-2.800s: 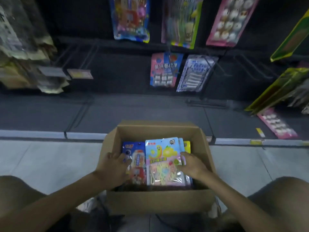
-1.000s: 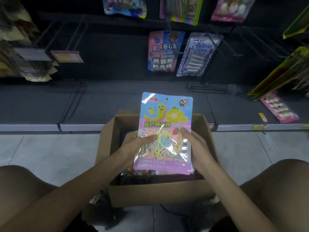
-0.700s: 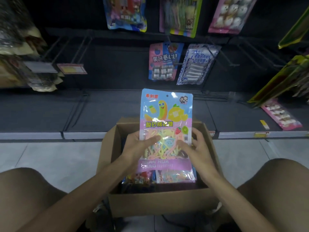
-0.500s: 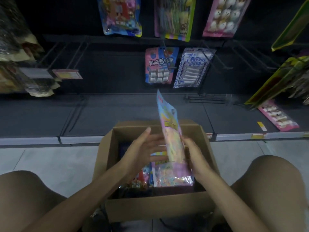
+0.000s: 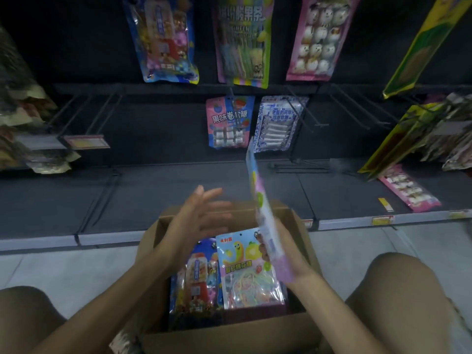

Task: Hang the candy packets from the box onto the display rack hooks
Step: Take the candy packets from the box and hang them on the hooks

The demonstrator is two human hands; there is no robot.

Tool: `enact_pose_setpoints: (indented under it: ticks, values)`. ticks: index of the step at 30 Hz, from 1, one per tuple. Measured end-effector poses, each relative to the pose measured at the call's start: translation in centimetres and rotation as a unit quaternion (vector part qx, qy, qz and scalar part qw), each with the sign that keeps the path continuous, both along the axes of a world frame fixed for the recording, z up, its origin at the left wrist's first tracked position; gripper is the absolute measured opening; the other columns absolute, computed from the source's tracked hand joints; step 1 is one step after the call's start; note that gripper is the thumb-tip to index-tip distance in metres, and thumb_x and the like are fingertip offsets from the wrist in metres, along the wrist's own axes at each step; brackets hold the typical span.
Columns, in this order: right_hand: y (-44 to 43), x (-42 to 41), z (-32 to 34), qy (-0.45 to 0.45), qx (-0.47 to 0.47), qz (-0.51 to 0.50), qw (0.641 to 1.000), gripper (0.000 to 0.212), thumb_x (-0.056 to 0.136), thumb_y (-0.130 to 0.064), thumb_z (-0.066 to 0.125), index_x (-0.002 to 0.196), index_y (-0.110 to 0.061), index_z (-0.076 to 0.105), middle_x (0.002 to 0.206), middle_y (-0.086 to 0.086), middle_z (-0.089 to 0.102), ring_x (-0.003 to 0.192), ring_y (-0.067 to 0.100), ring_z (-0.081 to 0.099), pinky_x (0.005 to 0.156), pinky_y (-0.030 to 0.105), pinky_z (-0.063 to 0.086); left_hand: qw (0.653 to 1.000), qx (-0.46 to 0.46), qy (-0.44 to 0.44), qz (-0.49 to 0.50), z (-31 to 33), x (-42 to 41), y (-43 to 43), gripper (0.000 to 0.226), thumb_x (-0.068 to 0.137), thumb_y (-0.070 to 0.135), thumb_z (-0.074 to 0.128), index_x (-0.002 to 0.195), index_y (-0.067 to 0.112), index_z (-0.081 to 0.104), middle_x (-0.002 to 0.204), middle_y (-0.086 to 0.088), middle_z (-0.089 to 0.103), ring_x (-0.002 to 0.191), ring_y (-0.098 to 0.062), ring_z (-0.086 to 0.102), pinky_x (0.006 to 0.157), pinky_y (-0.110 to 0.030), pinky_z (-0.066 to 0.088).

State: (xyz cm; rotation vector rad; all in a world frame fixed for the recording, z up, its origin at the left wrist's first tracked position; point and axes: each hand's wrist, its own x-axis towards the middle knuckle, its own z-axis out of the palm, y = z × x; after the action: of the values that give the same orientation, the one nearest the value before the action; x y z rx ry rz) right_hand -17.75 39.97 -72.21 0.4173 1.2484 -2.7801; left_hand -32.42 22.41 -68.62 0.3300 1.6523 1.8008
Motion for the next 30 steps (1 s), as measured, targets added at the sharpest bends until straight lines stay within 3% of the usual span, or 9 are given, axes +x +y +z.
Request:
enact_pose_setpoints:
  ticks: [2,4,6,8,11,15,18,23,30]
  values:
    - [0.5,-1.5,1.3,-0.065,0.148,-0.160,0.974,0.020,0.100,-0.037,0.065,0.104,-0.027,0.082,0.104,0.002,0.081,0.091,0.008,0.077,0.085,0.030,0.062,1.000,0.012,-0.014,-0.009,1.6,-0.8,0.9,0.067,0.093,0.070,0.041,0.143,0.030,0.059,0.130,-0.004,0.073,0.116,-0.027,0.072,0.093,-0.047,0.055]
    - [1.1,-2.1,2.0,-0.083,0.290,-0.240,0.923,0.021,0.101,-0.043,0.068,0.103,-0.025,0.078,0.101,-0.003,0.080,0.093,0.011,0.077,0.092,0.040,0.062,0.999,0.029,-0.027,-0.015,3.5,-1.1,2.1,0.063,0.092,0.067,0.047,0.137,0.027,0.064,0.126,-0.004,0.076,0.113,-0.025,0.074,0.090,-0.044,0.057]
    - [1.4,-2.3,2.5,-0.092,0.333,-0.265,0.900,0.024,0.096,-0.052,0.072,0.107,-0.032,0.071,0.104,-0.006,0.078,0.101,0.016,0.076,0.098,0.053,0.059,0.999,0.036,-0.029,0.015,5.5,-1.1,3.2,0.046,0.098,0.053,0.056,0.127,0.020,0.070,0.121,-0.006,0.078,0.106,-0.025,0.076,0.086,-0.042,0.061]
    - [1.7,-2.2,3.4,-0.076,0.349,-0.269,0.894,0.022,0.093,-0.055,0.073,0.096,-0.034,0.066,0.093,-0.009,0.074,0.098,0.022,0.075,0.092,0.058,0.060,0.998,0.028,0.019,0.059,6.5,-1.5,3.8,0.031,0.103,0.035,0.062,0.121,0.012,0.072,0.118,-0.011,0.078,0.104,-0.029,0.077,0.095,-0.051,0.060]
    - [2.5,-2.8,5.6,-0.050,0.376,-0.266,0.886,0.019,0.094,-0.044,0.077,0.092,-0.028,0.068,0.085,-0.002,0.074,0.095,0.028,0.076,0.084,0.055,0.063,0.992,0.026,0.079,0.099,7.6,-1.6,3.7,0.026,0.105,0.025,0.062,0.119,0.006,0.072,0.114,-0.013,0.079,0.105,-0.032,0.076,0.100,-0.060,0.056]
    - [3.6,-3.2,10.0,0.014,0.416,-0.259,0.872,0.017,0.094,-0.029,0.079,0.104,-0.018,0.072,0.100,-0.005,0.080,0.096,0.011,0.076,0.085,0.039,0.060,0.985,0.049,0.123,0.114,10.6,-0.9,3.1,0.028,0.105,0.025,0.061,0.123,0.005,0.069,0.115,-0.013,0.078,0.107,-0.034,0.076,0.098,-0.058,0.058]
    - [3.6,-3.9,14.2,0.077,0.415,-0.252,0.871,0.024,0.093,-0.027,0.081,0.113,-0.018,0.071,0.108,-0.005,0.080,0.102,0.013,0.077,0.091,0.039,0.061,0.978,0.065,0.153,0.124,13.2,-0.6,2.5,0.026,0.104,0.023,0.063,0.121,0.006,0.071,0.115,-0.013,0.078,0.108,-0.034,0.075,0.100,-0.058,0.057]
    - [3.2,-4.9,21.3,0.134,0.377,-0.276,0.874,0.025,0.093,-0.028,0.080,0.116,-0.018,0.075,0.100,-0.007,0.082,0.091,0.011,0.079,0.075,0.025,0.060,0.973,0.078,0.183,0.118,18.4,-0.2,1.4,0.025,0.104,0.024,0.063,0.120,0.007,0.073,0.112,-0.011,0.079,0.104,-0.032,0.077,0.095,-0.055,0.060]
    - [3.2,-6.3,28.4,0.170,0.389,-0.262,0.867,0.025,0.090,-0.027,0.084,0.111,-0.014,0.079,0.099,0.000,0.083,0.095,0.025,0.080,0.092,0.044,0.063,0.960,0.150,0.196,0.129,26.0,-1.0,1.0,0.046,0.084,0.031,0.081,0.117,0.000,0.074,0.109,-0.017,0.079,0.099,-0.034,0.078,0.089,-0.047,0.062]
